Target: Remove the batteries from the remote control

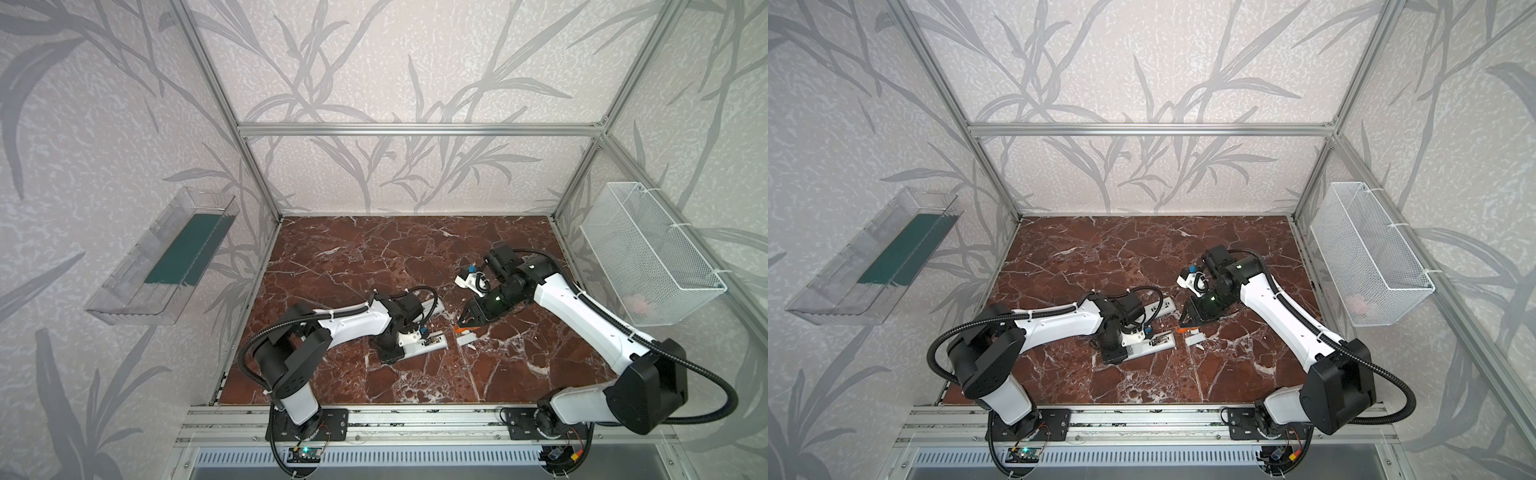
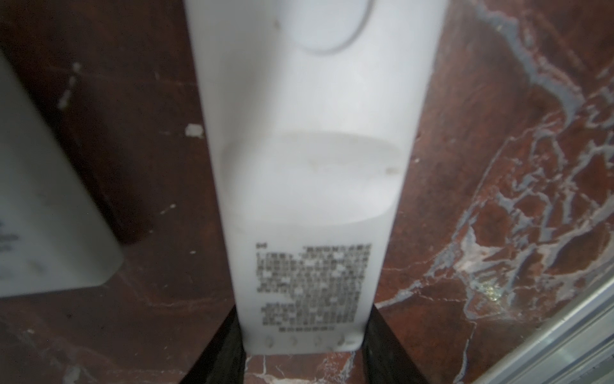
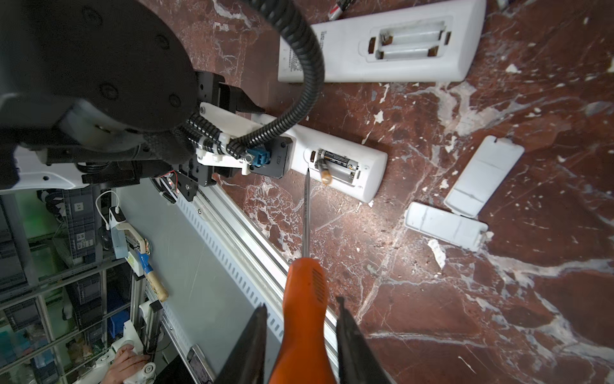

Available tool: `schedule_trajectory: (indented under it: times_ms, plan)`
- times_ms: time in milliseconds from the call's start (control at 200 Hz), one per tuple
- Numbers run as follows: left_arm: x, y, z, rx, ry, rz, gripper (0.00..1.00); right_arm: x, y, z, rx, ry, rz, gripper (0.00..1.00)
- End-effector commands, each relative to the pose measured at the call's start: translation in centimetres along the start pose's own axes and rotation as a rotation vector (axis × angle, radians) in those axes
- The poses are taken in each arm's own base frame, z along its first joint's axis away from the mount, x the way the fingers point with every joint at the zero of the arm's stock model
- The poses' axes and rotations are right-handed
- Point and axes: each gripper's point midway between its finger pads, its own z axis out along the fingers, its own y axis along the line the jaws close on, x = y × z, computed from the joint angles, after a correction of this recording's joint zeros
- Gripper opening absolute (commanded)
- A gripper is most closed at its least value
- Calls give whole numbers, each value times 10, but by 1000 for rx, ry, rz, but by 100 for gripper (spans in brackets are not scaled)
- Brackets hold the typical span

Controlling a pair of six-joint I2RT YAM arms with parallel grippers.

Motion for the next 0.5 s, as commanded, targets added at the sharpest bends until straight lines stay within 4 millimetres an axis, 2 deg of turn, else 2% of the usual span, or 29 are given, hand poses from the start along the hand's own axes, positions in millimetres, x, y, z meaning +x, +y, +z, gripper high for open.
schedule_trajectory:
  times_ms: [0, 235, 315, 495]
  plan:
    - [12, -15, 9, 75, 54, -5, 34, -4, 13, -7, -38, -24, -22, 0]
    - [10, -13, 7, 71, 44, -12, 34, -4, 7, -4, -20, -20, -14, 0]
    - [11, -14, 8, 76, 47, -13, 34, -2, -3, -5, 42, -13, -12, 0]
    - [10, -15, 7, 84, 44, -13, 27, 5, -15, -3, 99, 8, -7, 0]
